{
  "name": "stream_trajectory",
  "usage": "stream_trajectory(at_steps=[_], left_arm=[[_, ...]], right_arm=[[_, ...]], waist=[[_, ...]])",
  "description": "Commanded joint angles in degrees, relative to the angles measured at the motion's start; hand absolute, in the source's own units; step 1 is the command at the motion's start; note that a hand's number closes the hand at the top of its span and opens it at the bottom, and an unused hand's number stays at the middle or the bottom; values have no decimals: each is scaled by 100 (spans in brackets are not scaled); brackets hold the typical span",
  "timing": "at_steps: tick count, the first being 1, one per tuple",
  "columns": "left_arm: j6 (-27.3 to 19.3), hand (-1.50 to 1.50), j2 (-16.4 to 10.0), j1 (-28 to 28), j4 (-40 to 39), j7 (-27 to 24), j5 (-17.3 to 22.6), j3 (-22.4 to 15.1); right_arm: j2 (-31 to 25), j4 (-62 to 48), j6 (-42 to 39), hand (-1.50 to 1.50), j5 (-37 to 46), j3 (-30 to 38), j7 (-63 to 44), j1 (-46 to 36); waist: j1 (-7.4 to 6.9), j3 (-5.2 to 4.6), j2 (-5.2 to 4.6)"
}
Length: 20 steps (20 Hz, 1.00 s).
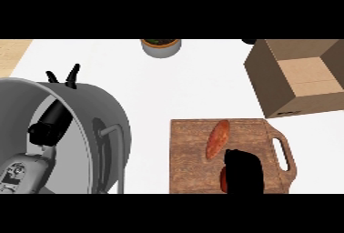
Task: Pick the bell pepper from the cutting board and place it in the cardboard box
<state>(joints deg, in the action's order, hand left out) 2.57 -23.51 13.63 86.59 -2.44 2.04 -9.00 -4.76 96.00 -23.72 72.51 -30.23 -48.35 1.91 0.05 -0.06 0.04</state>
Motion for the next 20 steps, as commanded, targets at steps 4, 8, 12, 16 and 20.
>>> stream_trajectory(at_steps=[4,8,12,16,20], left_arm=[[345,0,56,10,-265,-413,-128,365],[205,0,213,43,189,14,-130,39],[312,0,282,65,347,117,-104,-63],[324,0,236,4,339,185,-144,31],[238,0,203,10,280,176,-167,272]], right_arm=[[-160,-164,419,150,553,-367,211,-141],[-1241,223,374,150,-453,-953,2867,-406],[-1591,695,393,150,-861,-1999,4569,-580],[-2429,1567,1005,150,-1385,-1925,6162,-710],[-3465,2255,1751,150,-1854,-1185,7478,-777]], waist=[[9,4,-5],[-145,23,-39],[-526,50,-28],[-253,44,7],[-2,41,0]])
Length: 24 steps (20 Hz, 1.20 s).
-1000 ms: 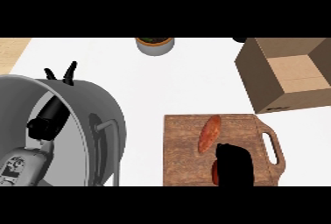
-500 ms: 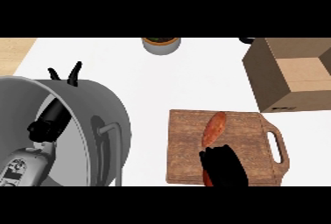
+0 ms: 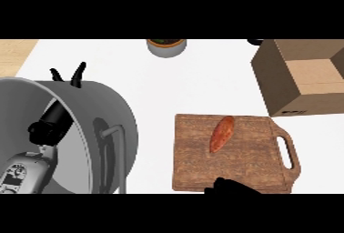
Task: Pick the bell pepper from the cutting board and place it in the cardboard box
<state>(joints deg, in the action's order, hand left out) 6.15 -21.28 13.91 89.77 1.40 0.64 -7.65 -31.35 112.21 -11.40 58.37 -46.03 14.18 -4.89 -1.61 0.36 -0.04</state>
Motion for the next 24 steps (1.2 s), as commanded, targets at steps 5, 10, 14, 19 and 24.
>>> stream_trajectory(at_steps=[5,10,14,19,24], left_arm=[[-112,0,3,-309,250,-211,-79,169],[-71,0,112,-182,66,-227,-133,194],[121,0,-23,-133,196,-194,-44,373],[156,0,229,102,-109,-288,-267,200],[203,0,382,328,-158,-144,-353,193]], right_arm=[[-1869,930,1134,150,-1969,1942,2574,477],[-1788,83,895,150,-4050,3678,2712,552],[-1876,-1019,306,150,-5210,4704,2636,131],[-2138,-2804,-546,150,-5734,5109,2272,-1202],[-1968,-4698,-562,150,-4958,4789,2625,-2635]], waist=[[284,-11,18],[362,-22,-27],[155,-30,-20],[-5,-37,-66],[-115,-31,-83]])
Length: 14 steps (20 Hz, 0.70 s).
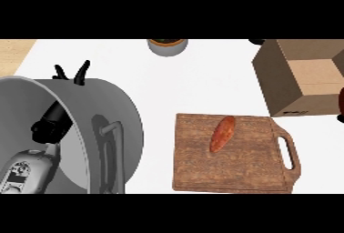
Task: Pick the bell pepper from the cutting board and place it in the cardboard box
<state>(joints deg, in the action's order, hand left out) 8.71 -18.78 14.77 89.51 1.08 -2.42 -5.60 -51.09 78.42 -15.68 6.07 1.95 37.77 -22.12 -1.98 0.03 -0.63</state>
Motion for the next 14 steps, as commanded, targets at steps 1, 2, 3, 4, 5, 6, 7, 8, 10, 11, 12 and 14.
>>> stream_trajectory(at_steps=[1,2,3,4,5,6,7,8,10,11,12,14], left_arm=[[-17,0,151,-64,67,-323,-52,-87],[143,0,-71,35,-111,-377,32,160],[85,0,47,-53,49,-295,-14,54],[120,0,119,173,-75,-245,26,56],[204,0,14,168,31,-198,26,89],[93,0,185,178,-243,-296,-82,19],[125,0,134,149,-105,-281,-49,70],[87,0,210,379,-261,-246,-128,30],[179,0,210,332,-105,-173,-48,39],[128,0,153,9,-89,-354,-166,56],[84,0,288,145,-85,-310,-205,-21],[99,0,309,99,-140,-494,-291,-45]], right_arm=[[-186,-1534,55,150,517,98,327,-1065],[48,-1563,292,150,1005,-331,213,-1213],[-96,-2041,175,150,1142,-327,761,-1182],[-106,-2221,124,150,1308,-469,670,-1568],[-201,-2411,199,150,1568,-571,813,-1485],[-220,-2513,24,150,1730,-777,659,-1615],[-357,-2623,-135,150,1921,-960,753,-1568],[-355,-2821,-311,150,2041,-1080,652,-1885],[-237,-3267,-274,150,2407,-1346,852,-2044],[-323,-3627,-222,150,2481,-1288,1166,-2137],[-115,-3840,-115,150,2643,-1416,1102,-2316],[-216,-4107,-131,150,2879,-1606,1447,-2426]], waist=[[-181,2,-39],[-148,-2,-32],[-141,4,-31],[-184,2,-54],[-180,4,-50],[-151,-1,-63],[-207,-1,-71],[-220,-3,-94],[-284,4,-96],[-288,6,-86],[-311,7,-101],[-327,9,-127]])
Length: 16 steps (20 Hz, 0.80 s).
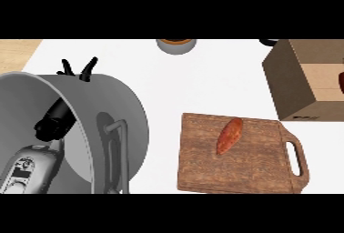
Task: Pick the bell pepper from the cutting board and place it in the cardboard box
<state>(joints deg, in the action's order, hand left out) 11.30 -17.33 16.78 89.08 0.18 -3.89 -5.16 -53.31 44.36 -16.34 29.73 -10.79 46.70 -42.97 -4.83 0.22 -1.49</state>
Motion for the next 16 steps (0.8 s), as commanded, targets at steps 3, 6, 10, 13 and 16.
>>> stream_trajectory(at_steps=[3,6,10,13,16], left_arm=[[-199,0,263,-23,-56,-247,-185,-120],[-189,0,276,77,4,-109,-150,-43],[-31,0,170,-16,-45,-312,-85,67],[95,0,109,3,27,-201,-16,128],[39,0,184,10,34,-33,-63,127]], right_arm=[[54,-1212,123,150,992,-660,543,-510],[24,-1449,-216,-150,1199,-986,1144,-647],[150,-1796,-155,-150,995,-954,1880,-677],[398,-1893,-575,-150,370,-613,2134,-874],[790,-2097,-1350,-150,-719,38,1937,-866]], waist=[[-66,-6,-48],[-11,-5,-24],[-24,4,-66],[-28,7,-44],[39,21,-41]])
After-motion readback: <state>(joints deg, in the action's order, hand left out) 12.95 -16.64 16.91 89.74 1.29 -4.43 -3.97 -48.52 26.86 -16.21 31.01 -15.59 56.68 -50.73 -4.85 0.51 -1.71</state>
